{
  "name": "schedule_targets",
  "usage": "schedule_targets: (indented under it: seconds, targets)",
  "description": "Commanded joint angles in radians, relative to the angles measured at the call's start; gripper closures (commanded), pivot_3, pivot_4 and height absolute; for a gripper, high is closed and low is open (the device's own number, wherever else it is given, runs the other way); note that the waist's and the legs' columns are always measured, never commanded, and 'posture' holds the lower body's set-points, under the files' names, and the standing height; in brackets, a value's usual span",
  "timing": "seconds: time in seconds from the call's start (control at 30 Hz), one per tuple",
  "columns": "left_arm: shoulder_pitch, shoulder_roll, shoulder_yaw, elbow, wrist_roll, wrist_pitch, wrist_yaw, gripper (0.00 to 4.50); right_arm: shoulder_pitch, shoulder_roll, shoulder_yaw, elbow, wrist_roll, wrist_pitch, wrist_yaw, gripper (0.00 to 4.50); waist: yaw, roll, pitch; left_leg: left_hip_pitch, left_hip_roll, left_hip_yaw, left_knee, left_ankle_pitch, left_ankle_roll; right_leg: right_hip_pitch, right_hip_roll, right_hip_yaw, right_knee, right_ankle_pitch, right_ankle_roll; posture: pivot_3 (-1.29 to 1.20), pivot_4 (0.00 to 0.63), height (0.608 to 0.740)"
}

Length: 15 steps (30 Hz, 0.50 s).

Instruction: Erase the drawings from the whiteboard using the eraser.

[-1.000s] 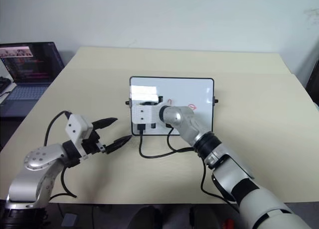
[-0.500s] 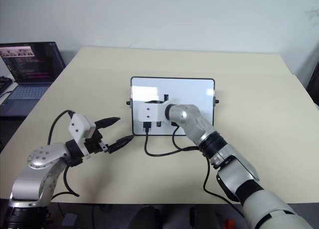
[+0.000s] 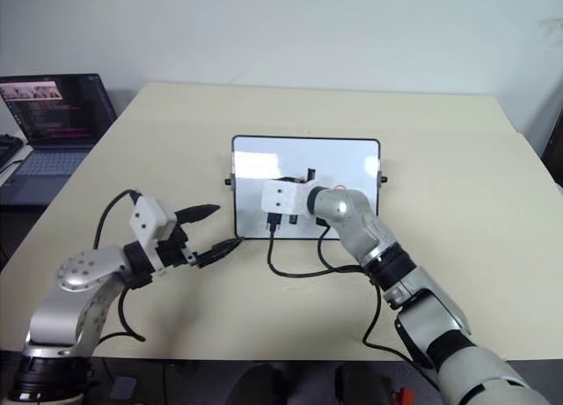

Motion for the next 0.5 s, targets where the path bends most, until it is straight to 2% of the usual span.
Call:
schedule_targets:
  seconds: [0.03,0.2,0.37,0.5]
  targets:
    - [-0.012,-0.003,0.007,0.003,-0.004,-0.024,-0.005,0.00,0.040,0.034,-0.116,-0.210,0.153,0.105,0.047,3.32,0.001,0.000,0.001,-0.001,0.000,0.000,0.000,0.000,0.000,-0.001,0.000,0.000,0.000,0.000,0.000,0.00,0.150,0.740]
    - [-0.014,-0.008,-0.012,0.003,-0.004,-0.031,-0.017,0.00,0.147,0.085,-0.252,-0.580,0.411,0.390,0.114,3.32,-0.002,0.000,0.001,-0.012,0.001,-0.001,0.000,0.000,0.000,-0.008,0.000,-0.001,-0.003,0.000,0.000,0.00,0.150,0.740]
    - [-0.031,-0.007,-0.017,0.011,-0.009,-0.031,-0.022,0.00,0.298,-0.027,-0.316,-0.816,0.521,0.583,0.135,3.32,0.005,0.000,0.001,-0.014,0.000,-0.002,0.000,0.000,0.000,-0.008,-0.001,-0.002,-0.007,0.000,0.000,0.00,0.150,0.740]
    - [-0.049,-0.006,-0.023,0.016,-0.011,-0.028,-0.031,0.00,0.488,-0.140,-0.337,-0.928,0.555,0.638,0.128,3.32,0.005,0.001,0.001,-0.014,-0.001,-0.002,0.000,0.000,0.000,-0.007,-0.001,-0.003,-0.008,0.000,0.000,0.00,0.150,0.740]
